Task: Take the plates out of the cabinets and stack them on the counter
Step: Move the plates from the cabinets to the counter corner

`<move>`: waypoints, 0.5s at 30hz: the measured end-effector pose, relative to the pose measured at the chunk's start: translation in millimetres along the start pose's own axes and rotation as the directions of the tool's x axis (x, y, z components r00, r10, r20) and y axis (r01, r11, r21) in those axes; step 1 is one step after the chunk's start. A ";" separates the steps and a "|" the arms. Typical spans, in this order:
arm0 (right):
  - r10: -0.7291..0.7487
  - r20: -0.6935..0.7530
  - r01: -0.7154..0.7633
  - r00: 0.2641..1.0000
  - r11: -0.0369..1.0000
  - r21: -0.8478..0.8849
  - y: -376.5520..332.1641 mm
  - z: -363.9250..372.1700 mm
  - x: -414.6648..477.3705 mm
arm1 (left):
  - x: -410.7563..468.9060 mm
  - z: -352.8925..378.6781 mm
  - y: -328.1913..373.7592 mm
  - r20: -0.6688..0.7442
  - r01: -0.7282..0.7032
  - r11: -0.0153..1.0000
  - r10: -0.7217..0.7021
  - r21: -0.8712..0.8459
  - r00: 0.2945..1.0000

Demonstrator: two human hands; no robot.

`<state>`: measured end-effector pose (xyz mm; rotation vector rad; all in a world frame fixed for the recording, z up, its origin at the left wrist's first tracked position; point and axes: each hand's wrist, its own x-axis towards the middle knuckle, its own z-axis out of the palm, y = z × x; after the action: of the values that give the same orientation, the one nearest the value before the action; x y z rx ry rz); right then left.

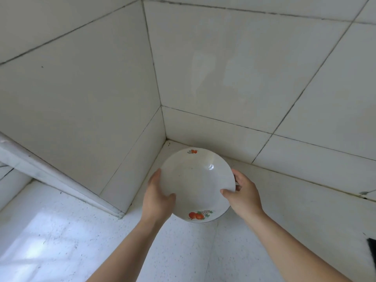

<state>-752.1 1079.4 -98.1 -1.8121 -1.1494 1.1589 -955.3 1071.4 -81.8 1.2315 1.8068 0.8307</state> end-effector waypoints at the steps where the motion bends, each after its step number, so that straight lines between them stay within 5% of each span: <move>1: 0.002 0.003 -0.002 1.000 1.000 -0.012 1.4 2.1 3.1 | 2.4 0.9 -1.6 -0.004 0.009 1.000 -0.009 0.004 1.000; 15: 0.024 0.022 -0.021 0.999 0.994 -0.105 8.8 16.9 30.3 | 26.2 4.1 0.0 0.013 0.038 0.997 -0.039 0.063 0.999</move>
<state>-758.7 1105.6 -121.6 -1.8994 -1.2266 1.1549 -957.6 1096.5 -90.0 1.2353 1.8516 0.7465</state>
